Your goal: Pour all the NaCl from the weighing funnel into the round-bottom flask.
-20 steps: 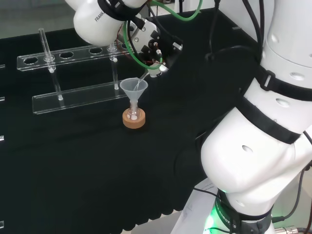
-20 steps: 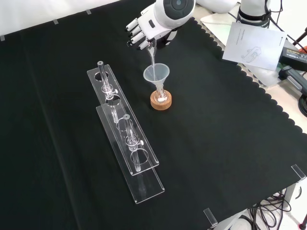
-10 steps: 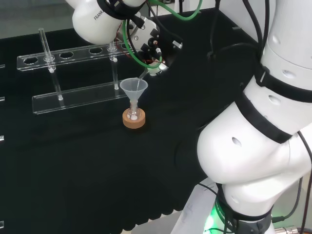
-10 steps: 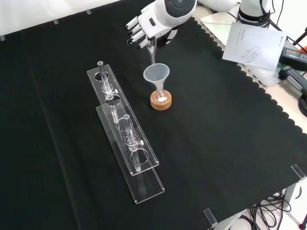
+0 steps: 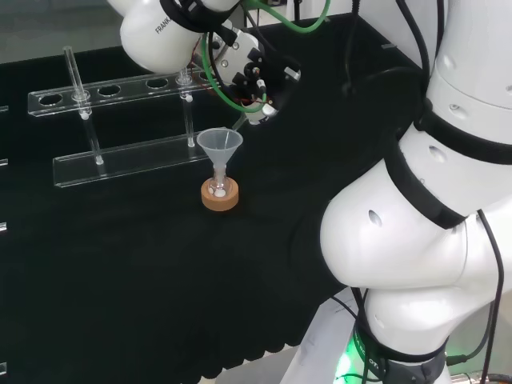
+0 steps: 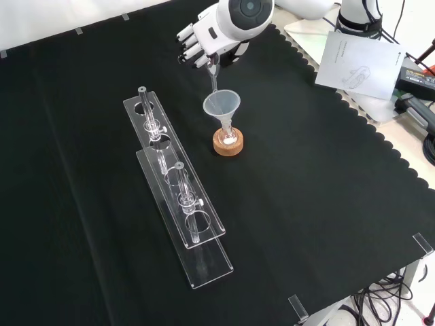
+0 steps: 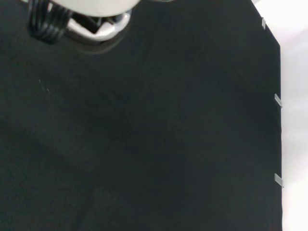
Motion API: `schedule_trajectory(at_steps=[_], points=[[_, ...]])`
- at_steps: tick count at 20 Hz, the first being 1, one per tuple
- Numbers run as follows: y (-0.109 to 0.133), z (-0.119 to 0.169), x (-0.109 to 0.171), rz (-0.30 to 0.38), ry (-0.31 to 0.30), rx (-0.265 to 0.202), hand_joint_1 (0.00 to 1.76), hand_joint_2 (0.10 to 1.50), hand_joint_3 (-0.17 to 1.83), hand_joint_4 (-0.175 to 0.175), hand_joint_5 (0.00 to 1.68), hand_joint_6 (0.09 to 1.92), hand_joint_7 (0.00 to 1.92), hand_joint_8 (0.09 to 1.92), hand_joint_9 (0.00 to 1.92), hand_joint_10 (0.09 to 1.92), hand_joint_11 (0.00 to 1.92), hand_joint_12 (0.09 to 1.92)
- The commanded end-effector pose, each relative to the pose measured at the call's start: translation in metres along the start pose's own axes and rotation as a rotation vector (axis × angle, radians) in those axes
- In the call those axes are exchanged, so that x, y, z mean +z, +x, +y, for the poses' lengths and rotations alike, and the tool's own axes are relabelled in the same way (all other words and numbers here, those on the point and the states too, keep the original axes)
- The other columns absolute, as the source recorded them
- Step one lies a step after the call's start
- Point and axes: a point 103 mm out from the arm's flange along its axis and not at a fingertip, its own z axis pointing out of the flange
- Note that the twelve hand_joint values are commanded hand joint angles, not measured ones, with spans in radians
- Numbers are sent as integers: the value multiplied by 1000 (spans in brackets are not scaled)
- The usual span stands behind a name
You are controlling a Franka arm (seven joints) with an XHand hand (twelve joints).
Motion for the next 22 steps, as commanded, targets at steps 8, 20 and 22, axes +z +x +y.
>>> schedule_trajectory(at_steps=[8,20,22], points=[[19,0,-19,-82,-25,-15,1083,693,709,175,1132,944,512,662,843,418,647,1164],[19,2,-24,-166,-43,-31,1083,693,708,175,1132,943,510,663,840,419,647,1164],[18,3,-24,-177,-45,-33,1083,693,708,175,1133,943,510,663,840,419,648,1163]])
